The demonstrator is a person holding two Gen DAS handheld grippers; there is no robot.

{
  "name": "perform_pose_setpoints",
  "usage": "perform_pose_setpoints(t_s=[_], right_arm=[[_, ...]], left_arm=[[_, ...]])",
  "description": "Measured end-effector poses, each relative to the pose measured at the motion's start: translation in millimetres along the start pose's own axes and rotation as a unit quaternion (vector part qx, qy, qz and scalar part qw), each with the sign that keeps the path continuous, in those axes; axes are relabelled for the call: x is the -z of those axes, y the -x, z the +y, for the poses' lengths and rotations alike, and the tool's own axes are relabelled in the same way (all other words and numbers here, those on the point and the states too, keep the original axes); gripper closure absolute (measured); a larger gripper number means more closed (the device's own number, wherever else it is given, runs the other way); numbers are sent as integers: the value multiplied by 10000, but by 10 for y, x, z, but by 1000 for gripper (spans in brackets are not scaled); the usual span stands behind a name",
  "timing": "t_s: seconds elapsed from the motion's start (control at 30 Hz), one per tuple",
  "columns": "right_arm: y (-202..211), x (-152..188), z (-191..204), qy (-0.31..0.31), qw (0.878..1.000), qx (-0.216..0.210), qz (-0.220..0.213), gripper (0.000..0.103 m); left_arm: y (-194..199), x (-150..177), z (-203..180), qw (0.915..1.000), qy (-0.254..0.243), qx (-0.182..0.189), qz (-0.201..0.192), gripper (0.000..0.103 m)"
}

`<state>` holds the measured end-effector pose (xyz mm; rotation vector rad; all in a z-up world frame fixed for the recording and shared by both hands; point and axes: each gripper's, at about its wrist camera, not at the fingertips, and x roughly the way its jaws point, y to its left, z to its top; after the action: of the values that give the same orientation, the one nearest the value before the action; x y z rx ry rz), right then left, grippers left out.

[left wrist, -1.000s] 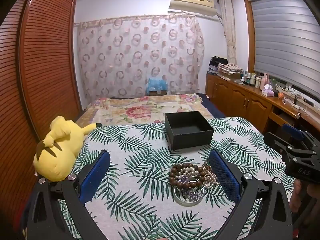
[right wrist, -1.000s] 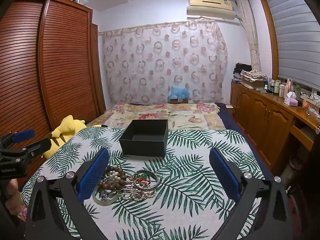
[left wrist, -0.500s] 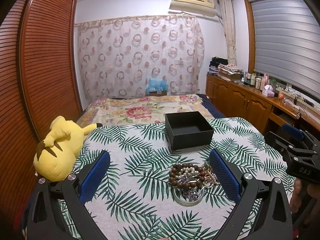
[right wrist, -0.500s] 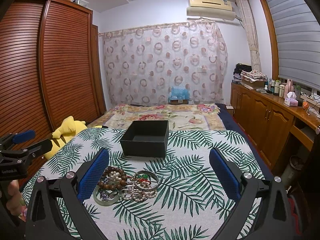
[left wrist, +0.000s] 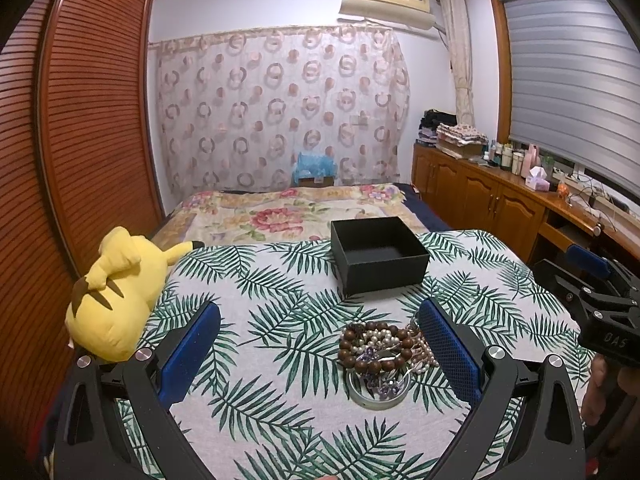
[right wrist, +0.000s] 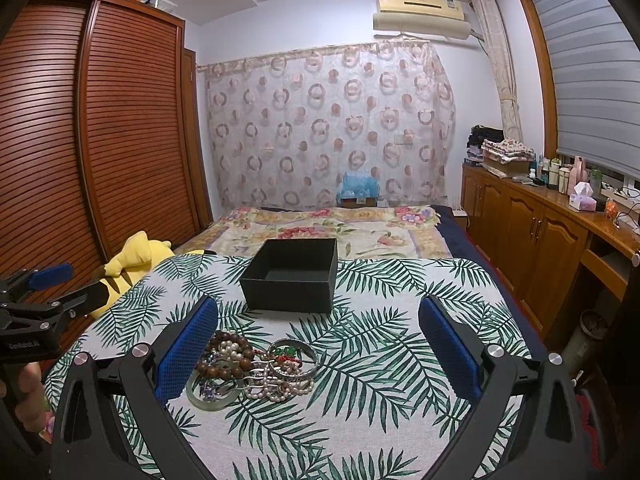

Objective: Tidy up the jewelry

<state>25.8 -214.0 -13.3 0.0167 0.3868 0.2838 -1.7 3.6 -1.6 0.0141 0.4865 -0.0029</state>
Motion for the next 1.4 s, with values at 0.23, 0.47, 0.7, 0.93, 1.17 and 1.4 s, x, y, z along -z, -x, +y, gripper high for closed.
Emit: perform_pose_setpoints(t_s=[0.23, 0.47, 0.7, 0.93, 1.17, 1.4], right_arm=[[-5, 1, -1, -2, 10000, -4, 0, 2], [5, -5, 14, -5, 10000, -9, 4, 2], [4, -5, 16, -8, 10000, -9, 3, 2], [6, -6, 16, -10, 10000, -10, 1, 2], [3, -7, 9, -11, 10000, -12, 7, 2], [0, 3, 44, -20, 10000, -11, 37, 2]], left_arm=[[-20, 28, -29, 10000, -13, -12, -16, 7], [-31, 43, -37, 10000, -12, -12, -20, 7], [-37, 48, -40, 10000, -17, -15, -16, 7], [-46, 48, -43, 10000, -7, -13, -20, 7], [-51, 55, -62, 10000, -14, -9, -15, 7], [-128, 102, -131, 10000, -21, 27, 66, 7]])
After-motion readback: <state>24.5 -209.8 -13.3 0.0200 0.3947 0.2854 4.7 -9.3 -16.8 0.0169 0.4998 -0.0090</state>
